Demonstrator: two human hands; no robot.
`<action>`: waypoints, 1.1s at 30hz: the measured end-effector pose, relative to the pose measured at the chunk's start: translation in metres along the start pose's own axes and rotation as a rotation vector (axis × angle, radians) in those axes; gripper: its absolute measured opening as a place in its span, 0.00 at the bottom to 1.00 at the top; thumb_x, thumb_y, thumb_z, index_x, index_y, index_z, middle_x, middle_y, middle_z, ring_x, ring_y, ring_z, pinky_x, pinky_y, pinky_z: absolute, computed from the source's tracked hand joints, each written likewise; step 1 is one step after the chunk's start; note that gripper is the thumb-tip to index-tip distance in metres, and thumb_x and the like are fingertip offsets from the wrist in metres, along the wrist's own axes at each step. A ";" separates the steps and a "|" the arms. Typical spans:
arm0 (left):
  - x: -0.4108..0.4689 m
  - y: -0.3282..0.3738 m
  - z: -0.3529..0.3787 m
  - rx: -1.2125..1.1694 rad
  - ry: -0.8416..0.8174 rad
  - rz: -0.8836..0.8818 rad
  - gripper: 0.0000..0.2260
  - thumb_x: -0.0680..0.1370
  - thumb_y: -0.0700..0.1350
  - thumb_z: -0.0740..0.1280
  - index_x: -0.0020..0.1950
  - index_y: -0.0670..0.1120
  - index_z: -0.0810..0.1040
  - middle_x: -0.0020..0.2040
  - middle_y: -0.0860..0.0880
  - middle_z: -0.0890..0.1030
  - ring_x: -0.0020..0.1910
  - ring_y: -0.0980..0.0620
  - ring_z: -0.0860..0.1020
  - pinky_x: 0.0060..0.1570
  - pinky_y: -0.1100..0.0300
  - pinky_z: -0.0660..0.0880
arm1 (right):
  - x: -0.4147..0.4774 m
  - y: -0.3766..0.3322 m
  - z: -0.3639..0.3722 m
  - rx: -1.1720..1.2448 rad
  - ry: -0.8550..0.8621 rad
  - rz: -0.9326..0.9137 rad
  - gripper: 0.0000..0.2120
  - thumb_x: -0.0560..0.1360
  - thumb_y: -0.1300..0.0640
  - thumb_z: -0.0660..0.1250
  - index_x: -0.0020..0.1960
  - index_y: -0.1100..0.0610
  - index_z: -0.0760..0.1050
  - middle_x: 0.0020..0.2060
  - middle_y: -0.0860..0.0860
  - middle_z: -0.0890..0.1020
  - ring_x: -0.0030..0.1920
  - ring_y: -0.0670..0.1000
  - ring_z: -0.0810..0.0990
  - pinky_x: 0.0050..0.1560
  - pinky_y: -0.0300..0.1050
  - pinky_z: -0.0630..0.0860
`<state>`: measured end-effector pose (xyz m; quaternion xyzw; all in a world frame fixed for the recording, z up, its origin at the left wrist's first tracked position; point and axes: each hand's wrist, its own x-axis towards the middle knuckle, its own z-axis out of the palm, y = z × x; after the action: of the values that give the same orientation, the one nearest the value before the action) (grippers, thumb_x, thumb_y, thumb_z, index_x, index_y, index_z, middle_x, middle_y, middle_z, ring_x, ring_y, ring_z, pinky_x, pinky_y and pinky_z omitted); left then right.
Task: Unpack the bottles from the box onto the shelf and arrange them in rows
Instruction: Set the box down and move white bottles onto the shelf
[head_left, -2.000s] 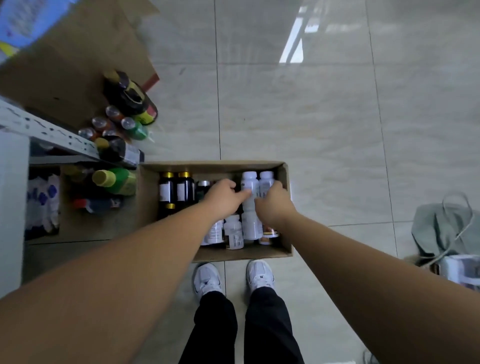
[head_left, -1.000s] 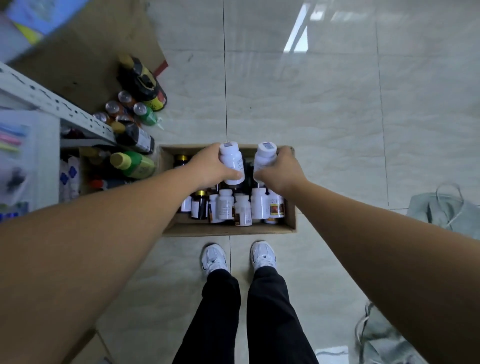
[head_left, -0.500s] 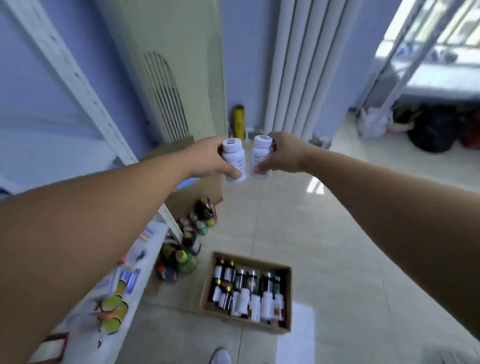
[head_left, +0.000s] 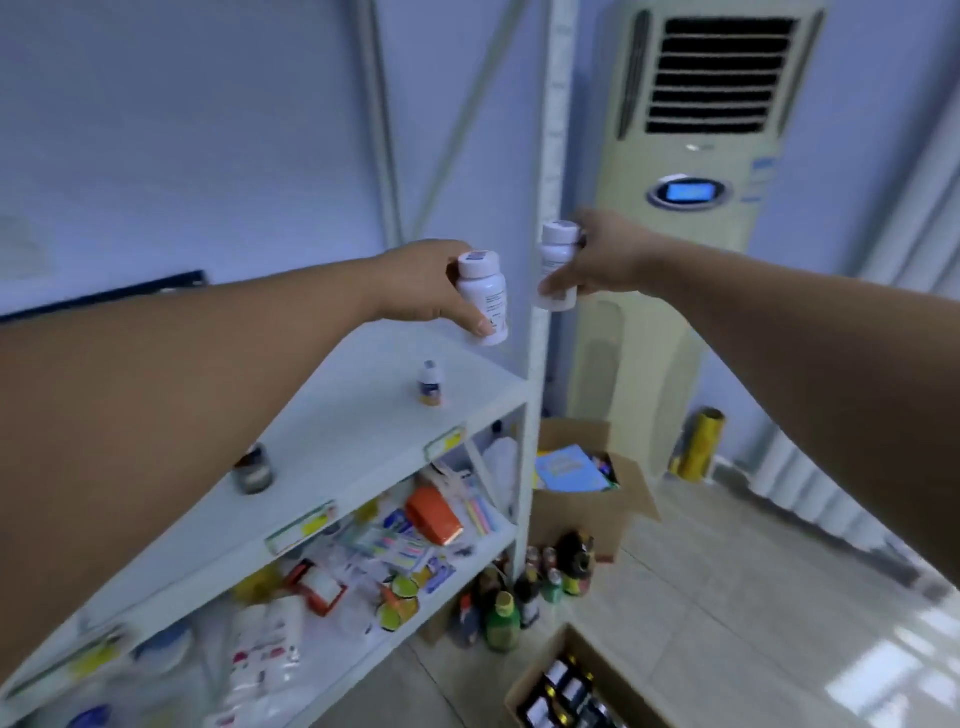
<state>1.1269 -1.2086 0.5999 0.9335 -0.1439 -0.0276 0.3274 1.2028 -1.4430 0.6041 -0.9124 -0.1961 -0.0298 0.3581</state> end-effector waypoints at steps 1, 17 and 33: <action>-0.022 -0.006 -0.014 0.010 0.034 -0.019 0.18 0.62 0.51 0.79 0.44 0.50 0.74 0.44 0.52 0.84 0.44 0.56 0.80 0.45 0.56 0.73 | 0.005 -0.023 0.013 0.026 -0.009 -0.035 0.29 0.58 0.55 0.81 0.55 0.51 0.71 0.44 0.51 0.78 0.40 0.52 0.81 0.40 0.49 0.83; -0.388 -0.187 -0.210 0.170 0.409 -0.526 0.20 0.66 0.46 0.80 0.52 0.52 0.76 0.46 0.57 0.83 0.44 0.57 0.80 0.38 0.65 0.73 | 0.003 -0.393 0.308 0.128 -0.418 -0.519 0.31 0.63 0.57 0.80 0.59 0.48 0.68 0.51 0.51 0.78 0.50 0.54 0.81 0.44 0.55 0.84; -0.514 -0.414 -0.264 0.200 0.583 -0.798 0.28 0.64 0.48 0.82 0.61 0.51 0.74 0.55 0.52 0.81 0.54 0.49 0.80 0.54 0.53 0.76 | 0.045 -0.544 0.571 0.082 -0.659 -0.657 0.31 0.62 0.55 0.80 0.59 0.49 0.67 0.44 0.48 0.75 0.41 0.52 0.76 0.39 0.47 0.77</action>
<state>0.7775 -0.5942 0.5290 0.9115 0.3196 0.1252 0.2267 0.9887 -0.6851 0.5384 -0.7481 -0.5788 0.1575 0.2839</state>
